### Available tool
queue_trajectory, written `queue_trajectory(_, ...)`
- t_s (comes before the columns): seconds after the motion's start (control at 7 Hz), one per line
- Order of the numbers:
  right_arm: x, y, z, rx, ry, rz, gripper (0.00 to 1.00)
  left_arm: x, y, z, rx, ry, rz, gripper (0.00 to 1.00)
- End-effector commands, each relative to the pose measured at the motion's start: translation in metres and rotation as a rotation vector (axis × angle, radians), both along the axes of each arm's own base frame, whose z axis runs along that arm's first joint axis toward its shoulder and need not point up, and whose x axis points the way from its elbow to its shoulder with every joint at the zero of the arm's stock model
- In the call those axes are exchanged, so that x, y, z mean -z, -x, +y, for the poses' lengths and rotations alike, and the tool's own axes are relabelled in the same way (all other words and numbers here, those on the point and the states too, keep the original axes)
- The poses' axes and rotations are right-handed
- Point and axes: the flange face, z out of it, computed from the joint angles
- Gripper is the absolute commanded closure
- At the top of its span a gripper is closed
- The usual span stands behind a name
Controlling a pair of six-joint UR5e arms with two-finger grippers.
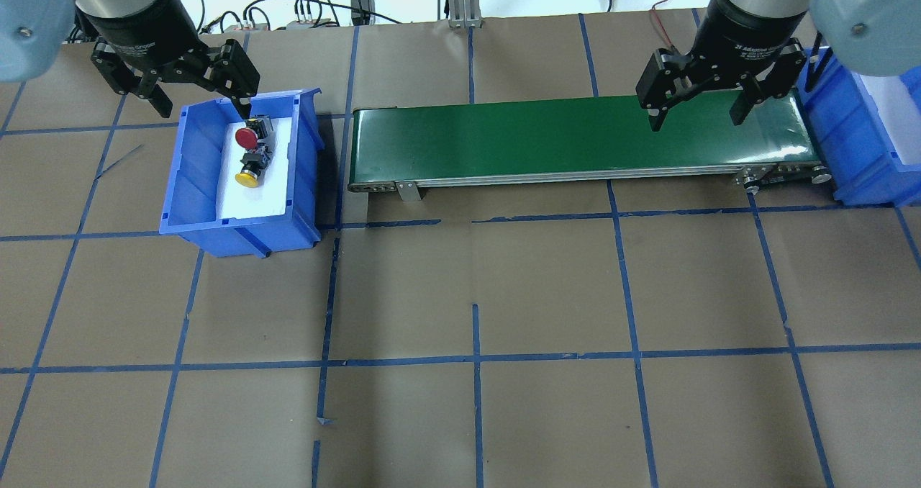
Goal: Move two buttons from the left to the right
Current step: 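Move the left gripper down over the buttons in the blue bin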
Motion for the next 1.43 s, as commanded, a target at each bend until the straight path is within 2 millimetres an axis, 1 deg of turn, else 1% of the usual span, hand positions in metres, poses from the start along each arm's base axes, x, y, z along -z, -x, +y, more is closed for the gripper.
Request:
queue_trajectory(0.0, 0.0, 0.0, 0.0, 0.0, 0.0, 0.0, 0.0, 0.023, -0.027, -0.033, -0.013, 0.028, -0.015, 0.0)
queue_trajectory(0.14, 0.0, 0.0, 0.0, 0.0, 0.0, -0.002, 0.0, 0.047, -0.046, -0.055, -0.042, 0.028, -0.007, 0.0)
queue_trajectory(0.29, 0.0, 0.0, 0.0, 0.0, 0.0, 0.0, 0.0, 0.079, -0.055, -0.084, -0.068, 0.033, -0.004, 0.0)
queue_trajectory(0.43, 0.0, 0.0, 0.0, 0.0, 0.0, 0.0, 0.0, 0.113, -0.062, -0.127, -0.066, 0.101, -0.009, 0.0)
queue_trajectory(0.57, 0.0, 0.0, 0.0, 0.0, 0.0, 0.0, 0.0, 0.143, -0.065, -0.155, -0.066, 0.088, -0.008, 0.0)
queue_trajectory(0.71, 0.0, 0.0, 0.0, 0.0, 0.0, 0.0, 0.0, 0.165, -0.068, -0.177, -0.066, 0.075, -0.003, 0.0)
queue_trajectory(0.86, 0.0, 0.0, 0.0, 0.0, 0.0, 0.0, 0.0, 0.186, -0.066, -0.19, -0.062, 0.056, 0.013, 0.0)
queue_trajectory(1.0, 0.0, 0.0, 0.0, 0.0, 0.0, 0.0, 0.0, 0.203, -0.069, -0.198, -0.065, 0.046, 0.042, 0.0)
queue_trajectory(1.14, 0.0, 0.0, 0.0, 0.0, 0.0, 0.0, 0.0, 0.215, -0.07, -0.201, -0.069, 0.036, 0.048, 0.02)
queue_trajectory(1.29, 0.0, 0.0, 0.0, 0.0, 0.0, 0.0, 0.0, 0.235, -0.073, -0.203, -0.069, 0.008, 0.049, 0.02)
